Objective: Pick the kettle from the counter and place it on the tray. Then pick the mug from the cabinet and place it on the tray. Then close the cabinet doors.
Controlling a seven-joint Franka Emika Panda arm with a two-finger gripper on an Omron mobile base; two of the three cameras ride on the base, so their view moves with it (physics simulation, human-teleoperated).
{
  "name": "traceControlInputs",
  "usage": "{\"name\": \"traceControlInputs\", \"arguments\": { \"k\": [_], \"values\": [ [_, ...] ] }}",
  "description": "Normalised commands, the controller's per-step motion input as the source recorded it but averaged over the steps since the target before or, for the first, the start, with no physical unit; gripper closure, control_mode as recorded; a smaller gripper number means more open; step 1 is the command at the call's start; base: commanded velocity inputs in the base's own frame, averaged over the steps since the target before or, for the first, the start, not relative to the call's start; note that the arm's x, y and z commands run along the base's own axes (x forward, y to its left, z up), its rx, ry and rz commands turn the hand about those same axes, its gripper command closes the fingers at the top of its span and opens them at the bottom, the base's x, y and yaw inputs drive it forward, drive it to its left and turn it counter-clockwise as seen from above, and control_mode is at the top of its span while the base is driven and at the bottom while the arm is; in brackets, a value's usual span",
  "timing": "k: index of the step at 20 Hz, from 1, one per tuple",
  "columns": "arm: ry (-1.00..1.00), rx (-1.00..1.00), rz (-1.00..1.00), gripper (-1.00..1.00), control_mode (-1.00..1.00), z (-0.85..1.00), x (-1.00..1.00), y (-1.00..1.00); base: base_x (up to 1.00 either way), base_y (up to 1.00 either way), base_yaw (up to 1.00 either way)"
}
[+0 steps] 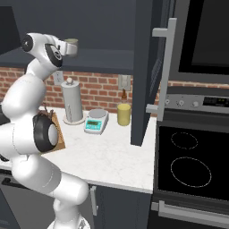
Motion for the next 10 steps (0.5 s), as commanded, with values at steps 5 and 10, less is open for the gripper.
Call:
{"name": "traceControlInputs", "arguments": {
  "k": [5,10],
  "values": [
    [0.0,0.0,0.0,-1.0,-1.0,-0.08,0.1,0.0,0.0,0.0,0.0],
    [-0.01,0.0,0.0,-1.0,-1.0,-0.03,0.08,0.0,0.0,0.0,0.0]
  ]
}}
